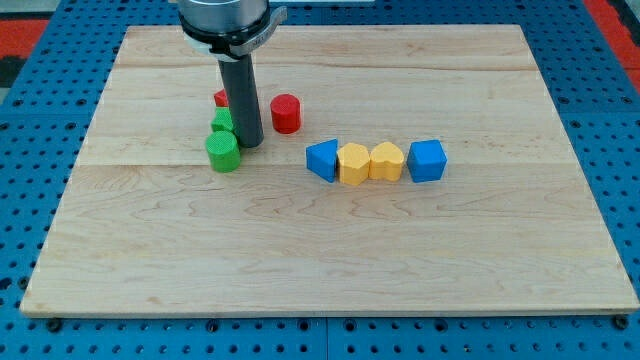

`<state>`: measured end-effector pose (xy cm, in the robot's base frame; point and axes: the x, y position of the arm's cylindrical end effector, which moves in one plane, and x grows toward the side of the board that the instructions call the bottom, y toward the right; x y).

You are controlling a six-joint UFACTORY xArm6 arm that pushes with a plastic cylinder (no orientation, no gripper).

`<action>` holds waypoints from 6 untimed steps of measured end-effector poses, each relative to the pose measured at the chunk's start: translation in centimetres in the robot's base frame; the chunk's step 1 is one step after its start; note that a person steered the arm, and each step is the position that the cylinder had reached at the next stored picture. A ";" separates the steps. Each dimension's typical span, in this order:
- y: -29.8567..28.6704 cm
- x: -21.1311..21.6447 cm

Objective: Place red blocks diagonal to each other

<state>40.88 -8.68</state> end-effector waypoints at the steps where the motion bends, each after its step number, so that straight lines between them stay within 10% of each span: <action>1: -0.8 -0.7; 6: 0.6 -9.4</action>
